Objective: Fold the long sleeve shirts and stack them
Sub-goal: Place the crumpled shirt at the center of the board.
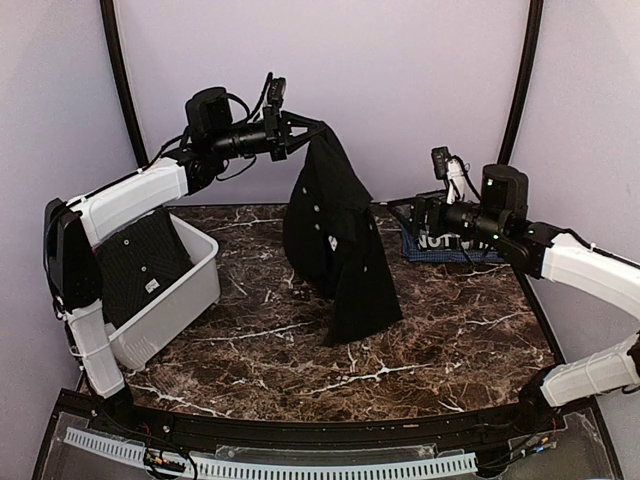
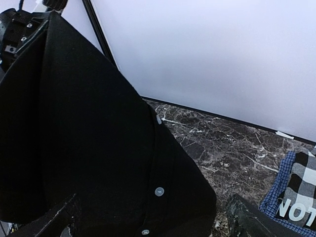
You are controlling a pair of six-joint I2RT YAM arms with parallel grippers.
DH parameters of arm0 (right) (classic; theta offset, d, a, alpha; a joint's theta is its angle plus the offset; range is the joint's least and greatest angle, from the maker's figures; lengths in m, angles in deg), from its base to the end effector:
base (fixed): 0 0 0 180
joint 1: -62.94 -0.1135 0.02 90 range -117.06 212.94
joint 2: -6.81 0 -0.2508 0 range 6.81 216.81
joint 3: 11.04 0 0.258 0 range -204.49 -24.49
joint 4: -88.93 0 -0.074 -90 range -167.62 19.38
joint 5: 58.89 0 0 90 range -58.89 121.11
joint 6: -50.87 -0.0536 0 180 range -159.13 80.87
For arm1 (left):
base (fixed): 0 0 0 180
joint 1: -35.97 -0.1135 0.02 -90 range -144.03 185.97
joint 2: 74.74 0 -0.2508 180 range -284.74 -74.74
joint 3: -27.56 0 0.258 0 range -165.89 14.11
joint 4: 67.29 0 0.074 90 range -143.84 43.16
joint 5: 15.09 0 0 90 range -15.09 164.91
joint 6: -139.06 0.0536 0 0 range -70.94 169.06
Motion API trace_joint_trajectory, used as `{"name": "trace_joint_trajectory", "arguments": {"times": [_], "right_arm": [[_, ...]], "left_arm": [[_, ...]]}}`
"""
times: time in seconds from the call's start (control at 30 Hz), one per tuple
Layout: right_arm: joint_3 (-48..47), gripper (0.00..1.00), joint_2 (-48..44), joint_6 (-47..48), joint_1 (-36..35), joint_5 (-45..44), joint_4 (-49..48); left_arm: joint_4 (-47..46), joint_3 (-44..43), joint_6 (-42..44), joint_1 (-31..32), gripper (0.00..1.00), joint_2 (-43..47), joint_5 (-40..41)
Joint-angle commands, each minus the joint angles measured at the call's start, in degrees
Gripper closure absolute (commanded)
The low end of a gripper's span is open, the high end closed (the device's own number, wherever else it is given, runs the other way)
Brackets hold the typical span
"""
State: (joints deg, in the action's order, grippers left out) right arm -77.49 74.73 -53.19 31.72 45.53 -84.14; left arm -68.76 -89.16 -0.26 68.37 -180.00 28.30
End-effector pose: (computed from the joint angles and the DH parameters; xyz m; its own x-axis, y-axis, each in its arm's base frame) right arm 0.2566 0.1712 0.3209 -0.2943 0.0967 -0.9508 -0.6610 0.6980 0.2756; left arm 0.3564 -0.2723 0.4315 -0.6095 -0.2302 -0.7586 0.7730 0.0398 -0.6331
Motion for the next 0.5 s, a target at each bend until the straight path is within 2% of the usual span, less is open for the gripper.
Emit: {"name": "trace_joint_trajectory", "arguments": {"times": [0.0, 0.1, 0.2, 0.3, 0.37, 0.47], "right_arm": [[-0.5, 0.01, 3.9, 1.2, -0.1, -0.2, 1.9], [-0.5, 0.01, 6.7, 1.1, -0.1, -0.6, 3.2], [-0.1, 0.01, 8.3, 0.9, -0.5, -1.0, 3.9], [0.9, 0.01, 9.2, 0.9, -1.4, -1.2, 4.2], [1.7, 0.01, 9.6, 0.8, -2.4, -1.5, 4.1], [2.1, 0.01, 10.7, 0.5, -4.5, -3.1, 4.2]], "left_arm": [[-12.6, 4.3, -16.3, -6.1, 1.0, -7.1, -8.8], [-3.2, 2.8, -11.4, -8.5, 0.96, -12.1, -8.8], [13.9, -1.4, 0.8, -9.2, 0.6, -13.6, -2.0], [24.0, -4.1, 7.7, -9.3, 0.37, -13.4, 4.3], [29.0, -4.9, 12.1, -9.2, 0.3, -12.5, 8.7], [33.5, -3.9, 15.4, -8.3, 0.26, -9.7, 14.7]]}}
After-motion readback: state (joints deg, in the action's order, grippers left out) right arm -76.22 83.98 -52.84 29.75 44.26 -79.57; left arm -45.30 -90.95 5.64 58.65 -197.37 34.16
